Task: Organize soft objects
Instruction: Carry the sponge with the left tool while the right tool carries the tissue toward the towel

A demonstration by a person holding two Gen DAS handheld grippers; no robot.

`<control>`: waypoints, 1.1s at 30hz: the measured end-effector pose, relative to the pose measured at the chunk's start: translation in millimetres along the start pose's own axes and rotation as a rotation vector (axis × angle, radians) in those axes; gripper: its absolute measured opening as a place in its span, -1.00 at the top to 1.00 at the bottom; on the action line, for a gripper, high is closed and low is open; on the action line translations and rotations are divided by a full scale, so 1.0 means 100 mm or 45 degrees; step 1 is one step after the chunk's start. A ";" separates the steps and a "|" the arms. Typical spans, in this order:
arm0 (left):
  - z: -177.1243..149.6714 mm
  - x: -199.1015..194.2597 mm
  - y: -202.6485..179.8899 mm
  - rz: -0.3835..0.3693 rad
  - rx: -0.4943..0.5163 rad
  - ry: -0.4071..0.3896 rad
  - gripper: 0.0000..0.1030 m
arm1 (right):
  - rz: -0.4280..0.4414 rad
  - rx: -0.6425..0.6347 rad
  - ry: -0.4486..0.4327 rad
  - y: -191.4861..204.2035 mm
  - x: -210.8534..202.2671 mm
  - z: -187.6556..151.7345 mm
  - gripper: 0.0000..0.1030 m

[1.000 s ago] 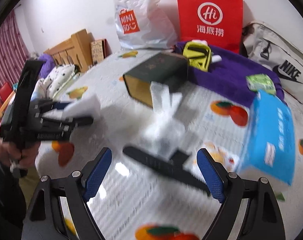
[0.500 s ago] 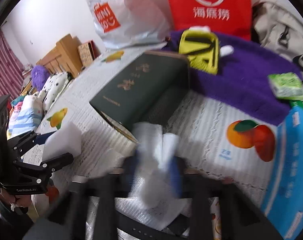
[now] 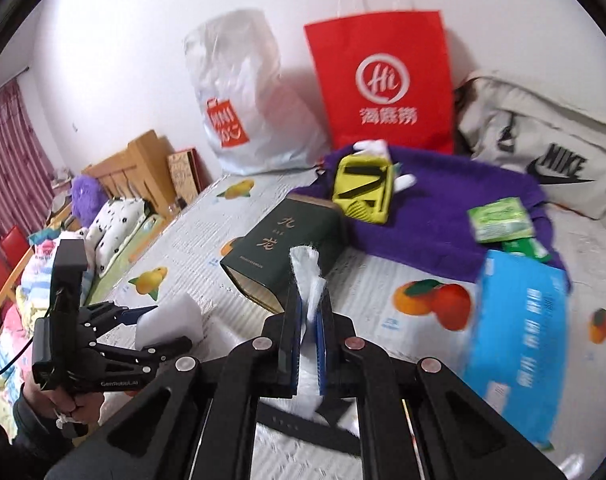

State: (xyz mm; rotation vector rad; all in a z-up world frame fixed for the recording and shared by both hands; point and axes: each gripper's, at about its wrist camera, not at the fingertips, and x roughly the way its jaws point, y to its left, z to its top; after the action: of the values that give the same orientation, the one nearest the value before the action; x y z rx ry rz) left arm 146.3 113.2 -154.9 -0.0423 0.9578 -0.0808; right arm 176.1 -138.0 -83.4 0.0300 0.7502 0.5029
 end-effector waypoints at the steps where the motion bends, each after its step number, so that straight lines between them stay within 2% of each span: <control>1: -0.01 -0.03 -0.02 -0.004 0.004 -0.006 -0.38 | -0.013 -0.004 -0.001 -0.01 -0.07 -0.04 0.87; 7: -0.07 -0.15 -0.21 -0.036 0.029 -0.029 -0.38 | -0.094 0.010 0.067 -0.17 -0.43 -0.50 0.87; 11: -0.11 -0.14 -0.37 -0.091 0.045 -0.014 -0.38 | -0.162 0.082 0.111 -0.41 -0.57 -0.83 0.87; 15: -0.17 -0.05 -0.52 -0.082 0.063 0.022 -0.38 | -0.206 0.178 0.144 -0.66 -0.58 -1.03 0.87; 17: -0.21 0.00 -0.57 -0.076 0.064 0.040 -0.38 | -0.224 0.182 0.159 -0.72 -0.56 -1.07 0.87; 22: -0.23 0.02 -0.62 -0.029 0.045 0.051 -0.38 | -0.188 0.171 0.187 -0.78 -0.51 -1.13 0.87; 33: 0.08 -0.17 -0.68 0.031 0.010 -0.001 -0.38 | -0.085 0.137 0.152 -0.82 -0.59 -0.94 0.87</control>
State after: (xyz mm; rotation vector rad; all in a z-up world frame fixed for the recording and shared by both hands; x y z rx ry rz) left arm 139.5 47.0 -131.5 -0.0235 0.9573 -0.0617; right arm 112.9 -251.0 -131.0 0.0758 0.8923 0.4031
